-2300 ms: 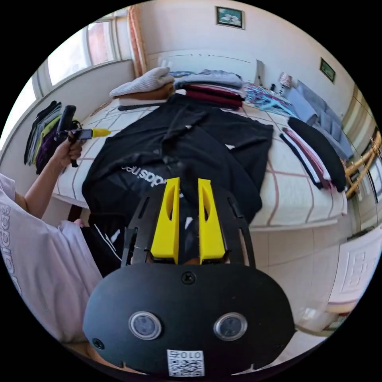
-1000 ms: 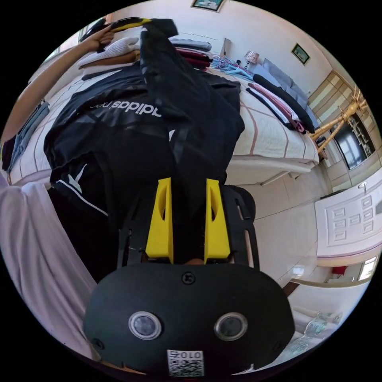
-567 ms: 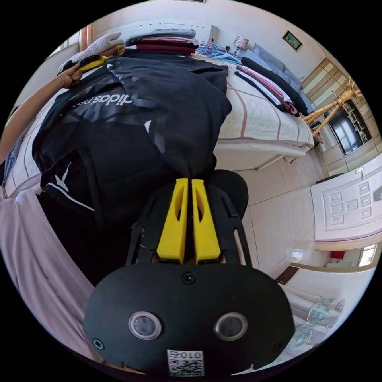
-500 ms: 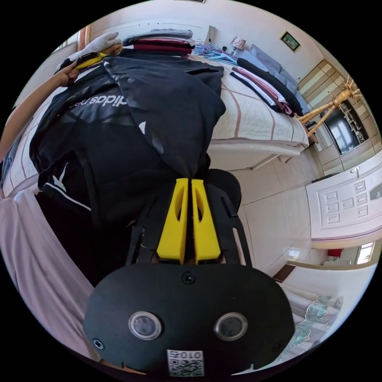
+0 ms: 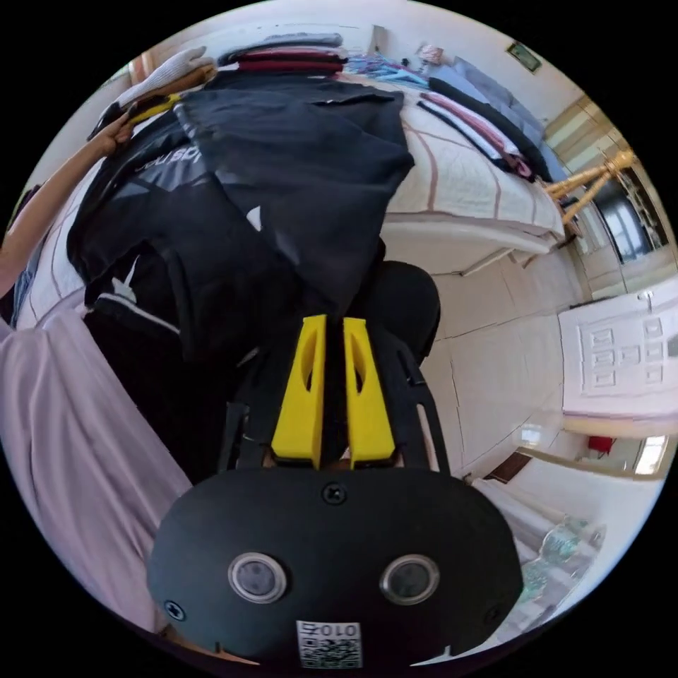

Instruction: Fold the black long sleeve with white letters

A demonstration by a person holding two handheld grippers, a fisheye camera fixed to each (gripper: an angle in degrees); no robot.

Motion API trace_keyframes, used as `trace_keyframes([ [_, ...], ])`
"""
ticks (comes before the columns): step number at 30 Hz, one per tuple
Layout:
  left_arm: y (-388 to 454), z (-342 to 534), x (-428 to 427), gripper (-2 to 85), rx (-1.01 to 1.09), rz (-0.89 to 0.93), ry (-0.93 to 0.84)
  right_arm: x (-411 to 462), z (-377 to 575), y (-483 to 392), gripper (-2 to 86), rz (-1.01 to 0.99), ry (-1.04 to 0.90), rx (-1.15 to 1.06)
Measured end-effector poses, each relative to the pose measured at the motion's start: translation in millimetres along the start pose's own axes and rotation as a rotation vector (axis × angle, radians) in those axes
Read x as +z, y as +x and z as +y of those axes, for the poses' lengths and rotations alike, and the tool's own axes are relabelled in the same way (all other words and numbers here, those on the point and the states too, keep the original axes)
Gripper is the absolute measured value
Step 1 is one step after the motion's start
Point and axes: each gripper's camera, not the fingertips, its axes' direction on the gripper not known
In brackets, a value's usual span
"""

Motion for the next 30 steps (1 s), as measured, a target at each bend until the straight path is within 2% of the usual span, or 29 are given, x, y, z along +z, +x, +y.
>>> trace_keyframes([
  [2,-1.0,-2.4,1.4,2.4,0.016,-0.001,-0.027,-3.3,1.7,8.4,9.1,-0.075,-0.021,-0.061],
  [4,0.3,-3.8,0.1,4.0,0.031,-0.006,-0.039,-14.7,5.9,24.7,9.4,-0.167,0.041,-0.091],
  [6,1.1,-5.0,-3.1,5.5,0.04,-0.025,-0.037,-32.5,6.1,58.0,9.2,-0.236,0.197,-0.076],
  [12,-15.3,-15.1,5.5,8.9,-0.017,0.001,-0.07,-36.3,-61.1,124.3,8.5,-0.108,0.348,-0.164],
  [16,-23.2,-20.5,16.9,7.6,-0.055,0.032,-0.06,-8.2,-113.6,149.2,8.1,-0.078,0.343,-0.232],
  [21,-16.2,-26.1,22.2,2.7,-0.025,0.034,-0.037,51.9,-145.8,172.3,5.6,-0.229,0.171,-0.349],
  [24,5.2,-33.3,13.3,1.1,0.112,0.035,0.009,51.5,-126.1,188.1,4.4,-0.283,0.223,-0.351],
  [26,33.1,-35.4,0.8,0.8,0.309,0.063,0.092,47.7,-112.8,204.3,4.1,-0.335,0.263,-0.307],
  [28,41.0,-36.0,-2.8,0.9,0.373,0.087,0.131,47.6,-101.6,217.9,3.9,-0.376,0.287,-0.268],
  [30,25.4,-42.7,8.8,1.5,0.242,0.007,0.052,55.4,-93.1,225.4,3.9,-0.371,0.266,-0.242],
])
